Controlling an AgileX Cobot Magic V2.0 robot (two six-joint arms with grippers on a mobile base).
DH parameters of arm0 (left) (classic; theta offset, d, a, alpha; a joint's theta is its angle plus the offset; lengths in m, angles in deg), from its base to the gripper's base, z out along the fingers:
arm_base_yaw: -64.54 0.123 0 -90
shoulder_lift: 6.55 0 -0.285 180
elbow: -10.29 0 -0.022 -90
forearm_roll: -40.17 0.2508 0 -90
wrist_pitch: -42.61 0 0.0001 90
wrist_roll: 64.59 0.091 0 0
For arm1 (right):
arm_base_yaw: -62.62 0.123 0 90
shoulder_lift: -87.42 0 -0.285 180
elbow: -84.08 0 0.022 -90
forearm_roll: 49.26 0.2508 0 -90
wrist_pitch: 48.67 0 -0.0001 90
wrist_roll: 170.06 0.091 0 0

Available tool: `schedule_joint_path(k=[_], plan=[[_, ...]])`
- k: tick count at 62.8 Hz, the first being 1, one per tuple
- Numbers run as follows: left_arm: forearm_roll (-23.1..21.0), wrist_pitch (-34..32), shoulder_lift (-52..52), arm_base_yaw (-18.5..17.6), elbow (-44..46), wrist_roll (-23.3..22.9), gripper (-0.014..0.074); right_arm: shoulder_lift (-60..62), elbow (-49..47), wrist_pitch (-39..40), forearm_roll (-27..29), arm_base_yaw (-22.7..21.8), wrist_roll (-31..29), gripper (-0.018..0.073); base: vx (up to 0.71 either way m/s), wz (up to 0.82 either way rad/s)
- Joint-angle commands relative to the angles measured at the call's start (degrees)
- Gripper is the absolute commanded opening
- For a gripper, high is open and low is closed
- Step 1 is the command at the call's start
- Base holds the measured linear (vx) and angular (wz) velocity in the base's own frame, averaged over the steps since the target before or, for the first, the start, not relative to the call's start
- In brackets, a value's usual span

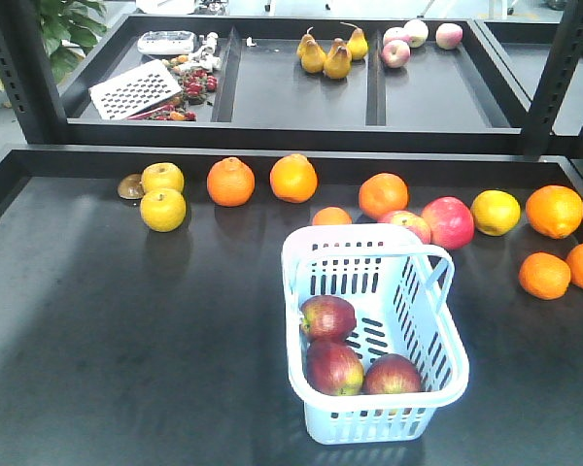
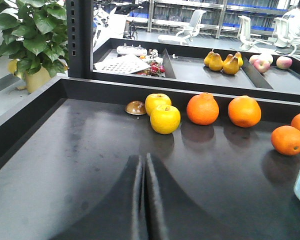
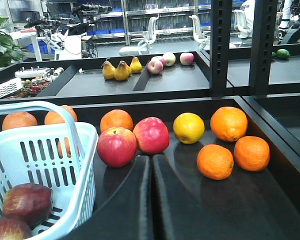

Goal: Pick three apples into basket with both arms

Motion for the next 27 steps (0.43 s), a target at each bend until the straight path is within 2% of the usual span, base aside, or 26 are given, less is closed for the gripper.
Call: schedule_joint_path(k=[1, 27], plan=[[-0.1, -4.0, -0.9, 0.0, -0.2, -0.3, -0.0006, 0.8, 0.8, 4.0, -0.8, -0.2, -0.3, -0.0004, 0.00, 0.00], [-0.1, -4.0, -0.9, 0.0, -0.2, -0.3, -0.0006, 0.8, 0.8, 4.0, -0.8, -0.2, -0.3, -0.0004, 0.00, 0.00]])
